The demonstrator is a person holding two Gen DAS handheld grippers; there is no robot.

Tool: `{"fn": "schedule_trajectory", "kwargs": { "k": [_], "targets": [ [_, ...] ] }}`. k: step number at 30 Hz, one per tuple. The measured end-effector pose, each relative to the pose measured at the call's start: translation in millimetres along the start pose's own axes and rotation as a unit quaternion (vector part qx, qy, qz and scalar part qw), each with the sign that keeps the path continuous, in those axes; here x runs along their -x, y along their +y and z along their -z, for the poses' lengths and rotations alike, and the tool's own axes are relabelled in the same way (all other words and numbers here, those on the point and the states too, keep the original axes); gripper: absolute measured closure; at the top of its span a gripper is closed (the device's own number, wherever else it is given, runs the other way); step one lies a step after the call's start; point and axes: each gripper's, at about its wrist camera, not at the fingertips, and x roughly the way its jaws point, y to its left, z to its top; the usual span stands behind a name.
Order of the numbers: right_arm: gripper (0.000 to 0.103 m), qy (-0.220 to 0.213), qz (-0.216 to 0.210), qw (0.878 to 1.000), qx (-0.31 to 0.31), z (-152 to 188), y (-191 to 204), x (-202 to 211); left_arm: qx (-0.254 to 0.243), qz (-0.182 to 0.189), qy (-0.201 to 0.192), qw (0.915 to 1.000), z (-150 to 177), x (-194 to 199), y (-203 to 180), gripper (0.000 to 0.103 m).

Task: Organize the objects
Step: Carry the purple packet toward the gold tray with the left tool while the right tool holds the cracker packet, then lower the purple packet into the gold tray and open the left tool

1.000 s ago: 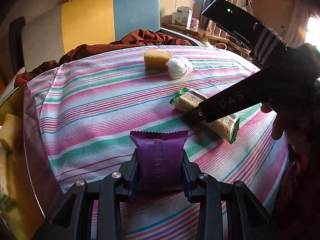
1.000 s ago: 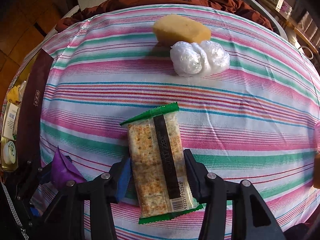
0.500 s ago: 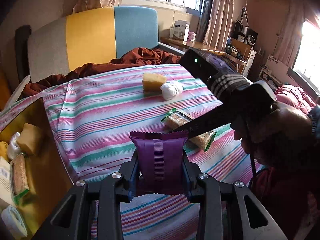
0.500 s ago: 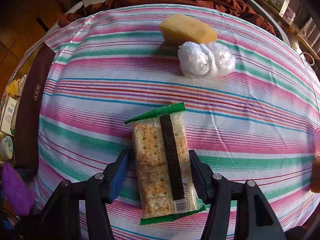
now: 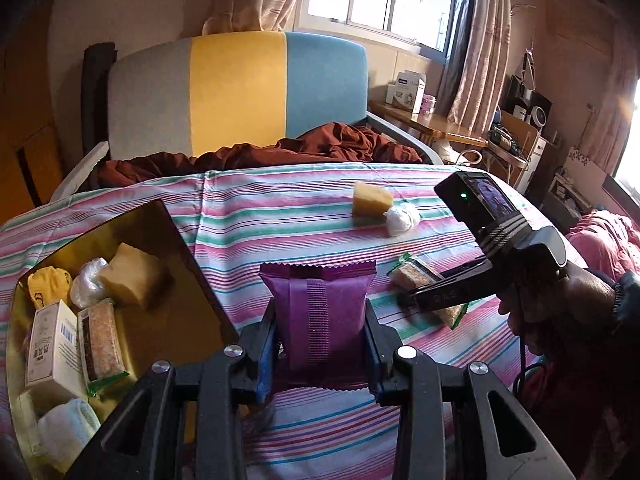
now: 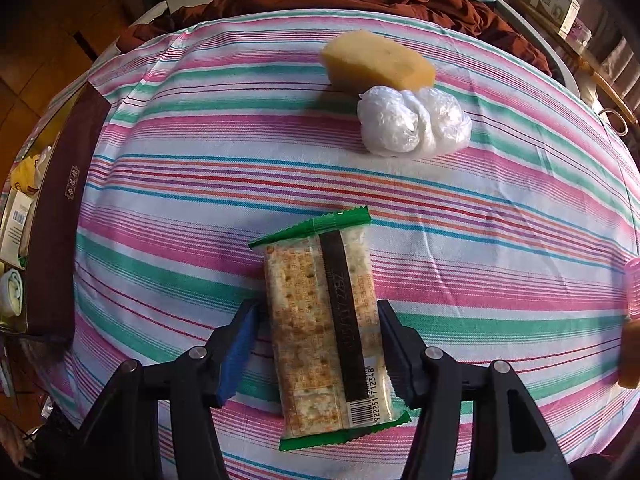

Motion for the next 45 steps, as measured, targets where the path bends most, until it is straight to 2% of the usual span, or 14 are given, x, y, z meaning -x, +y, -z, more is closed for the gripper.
{"fn": "schedule_trajectory", "kwargs": {
  "k": [11,17,22,29,36,38,41,45],
  "targets": [
    [0.043,-0.001,0.004,1.000,0.004,-2.3,-0.5,-2.7,0.078,-0.048,0.007,0.9958,11.4,10.4,70.4,0.066],
    [0.043,-0.001,0.007,1.000,0.006,-3.5,0.5,-4.4,0.148,-0.064,0.017,0.9868,23.8,18.3,121.7,0.066],
    [0.043,-0.002,0.010,1.000,0.010,-6.2,0.2,-6.7,0.193,-0.057,0.029,0.9792,39.0,23.3,151.2,0.066],
    [0.043,-0.002,0.012,1.000,0.013,-11.6,-1.3,-10.4,0.187,-0.061,0.053,0.9790,50.3,12.8,149.5,0.066],
    [0.043,-0.003,0.013,1.000,0.014,-12.6,-3.0,-11.2,0.179,-0.088,0.089,0.9759,61.8,-1.8,148.3,0.065],
    [0.043,-0.003,0.014,1.000,0.014,-12.4,-1.9,-11.2,0.181,-0.089,0.090,0.9753,63.8,-1.8,149.7,0.062],
    [0.043,-0.003,0.013,1.000,0.014,-11.7,-3.2,-10.9,0.178,-0.091,0.085,0.9761,62.2,1.4,148.4,0.052],
    [0.043,-0.003,0.014,1.000,0.014,-9.7,-1.9,-9.9,0.158,-0.100,0.076,0.9795,59.4,4.9,143.6,0.052]
  ]
}}
